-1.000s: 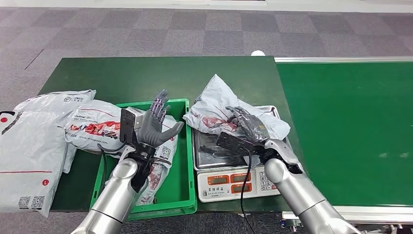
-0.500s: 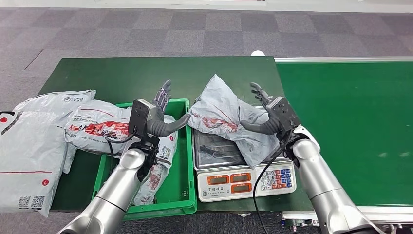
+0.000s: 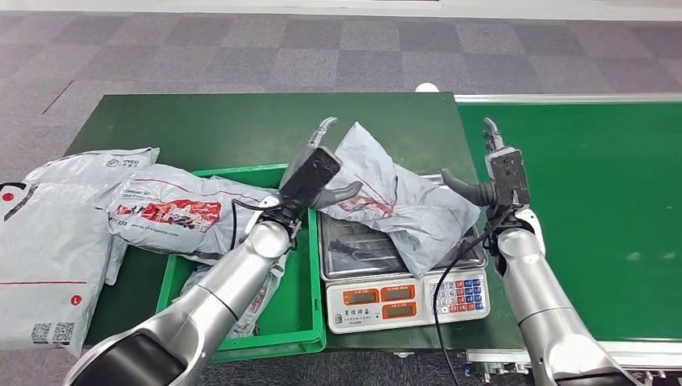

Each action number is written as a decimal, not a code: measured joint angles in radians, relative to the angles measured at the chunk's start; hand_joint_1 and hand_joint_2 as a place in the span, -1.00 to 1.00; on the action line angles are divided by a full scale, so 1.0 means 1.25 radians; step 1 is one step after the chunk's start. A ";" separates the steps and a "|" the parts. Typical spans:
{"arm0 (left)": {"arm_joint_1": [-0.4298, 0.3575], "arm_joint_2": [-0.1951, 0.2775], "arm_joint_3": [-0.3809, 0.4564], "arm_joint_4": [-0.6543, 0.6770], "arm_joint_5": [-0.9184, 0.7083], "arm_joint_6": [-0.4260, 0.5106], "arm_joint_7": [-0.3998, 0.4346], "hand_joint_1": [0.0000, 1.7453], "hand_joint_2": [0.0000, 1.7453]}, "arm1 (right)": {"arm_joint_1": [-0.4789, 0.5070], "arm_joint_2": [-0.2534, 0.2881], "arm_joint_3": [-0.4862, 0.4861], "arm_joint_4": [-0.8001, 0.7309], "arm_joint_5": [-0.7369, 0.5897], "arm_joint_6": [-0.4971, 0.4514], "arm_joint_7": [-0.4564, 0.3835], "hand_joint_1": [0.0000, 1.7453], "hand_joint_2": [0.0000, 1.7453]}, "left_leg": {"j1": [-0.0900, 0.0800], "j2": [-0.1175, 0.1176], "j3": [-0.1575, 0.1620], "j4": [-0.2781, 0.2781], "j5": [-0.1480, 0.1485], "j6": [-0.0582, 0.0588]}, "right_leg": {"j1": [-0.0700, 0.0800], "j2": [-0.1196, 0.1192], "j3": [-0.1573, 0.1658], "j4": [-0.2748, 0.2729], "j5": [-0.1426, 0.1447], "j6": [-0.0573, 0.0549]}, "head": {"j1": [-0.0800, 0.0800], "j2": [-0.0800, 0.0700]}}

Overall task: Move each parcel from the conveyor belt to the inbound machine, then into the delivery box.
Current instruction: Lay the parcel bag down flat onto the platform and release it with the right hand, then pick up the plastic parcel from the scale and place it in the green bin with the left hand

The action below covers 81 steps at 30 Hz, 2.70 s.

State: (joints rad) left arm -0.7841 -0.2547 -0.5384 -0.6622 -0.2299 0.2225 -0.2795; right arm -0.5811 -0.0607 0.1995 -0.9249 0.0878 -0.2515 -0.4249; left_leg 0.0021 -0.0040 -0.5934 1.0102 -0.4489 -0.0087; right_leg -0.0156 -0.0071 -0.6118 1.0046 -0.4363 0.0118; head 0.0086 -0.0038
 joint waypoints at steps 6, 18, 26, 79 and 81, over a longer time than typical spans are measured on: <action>-0.066 -0.050 -0.127 0.115 -0.207 -0.019 0.136 -1.00 1.00 | 0.084 -0.006 -0.019 -0.118 -0.031 0.048 0.017 -1.00 1.00 | 0.000 0.000 -0.001 0.000 0.000 0.000 | 0.000 0.000 0.000 0.000 0.000 0.000 | 0.000 0.000; -0.083 -0.077 -0.360 0.186 -0.330 -0.142 0.205 -1.00 1.00 | 0.127 -0.012 -0.026 -0.225 -0.068 0.090 0.004 -1.00 1.00 | -0.001 0.002 0.000 0.000 -0.001 0.001 | -0.001 0.002 0.000 0.000 0.000 0.000 | 0.000 0.000; -0.110 -0.082 -0.564 0.154 -0.425 -0.274 0.225 1.00 1.00 | 0.164 -0.007 -0.026 -0.312 -0.059 0.102 -0.002 -1.00 1.00 | -0.001 -0.001 0.002 0.000 -0.002 0.002 | -0.001 -0.001 0.004 0.000 -0.001 0.001 | 0.000 0.000; -0.043 0.066 -0.206 -0.116 -0.598 0.101 0.207 1.00 1.00 | 0.376 -0.022 -0.136 -0.575 0.039 0.056 0.062 -1.00 1.00 | -0.001 0.000 0.001 0.000 -0.002 0.001 | -0.001 0.000 0.002 0.000 -0.002 0.001 | 0.000 0.000; -0.019 0.097 -0.166 -0.151 -0.628 0.120 0.218 1.00 1.00 | 0.402 -0.022 -0.152 -0.589 0.039 0.050 0.059 -1.00 1.00 | -0.001 0.001 0.001 -0.001 -0.002 0.001 | -0.001 0.000 0.002 0.000 -0.002 0.001 | 0.000 0.000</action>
State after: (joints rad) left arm -0.8074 -0.1333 -0.7453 -0.8516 -1.0150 0.3722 -0.0067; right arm -0.0788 -0.0877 0.0100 -1.6612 0.1371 -0.1886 -0.3511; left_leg 0.0013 -0.0027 -0.5922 1.0090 -0.4515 -0.0072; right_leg -0.0169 -0.0065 -0.6092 1.0044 -0.4383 0.0131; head 0.0088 -0.0038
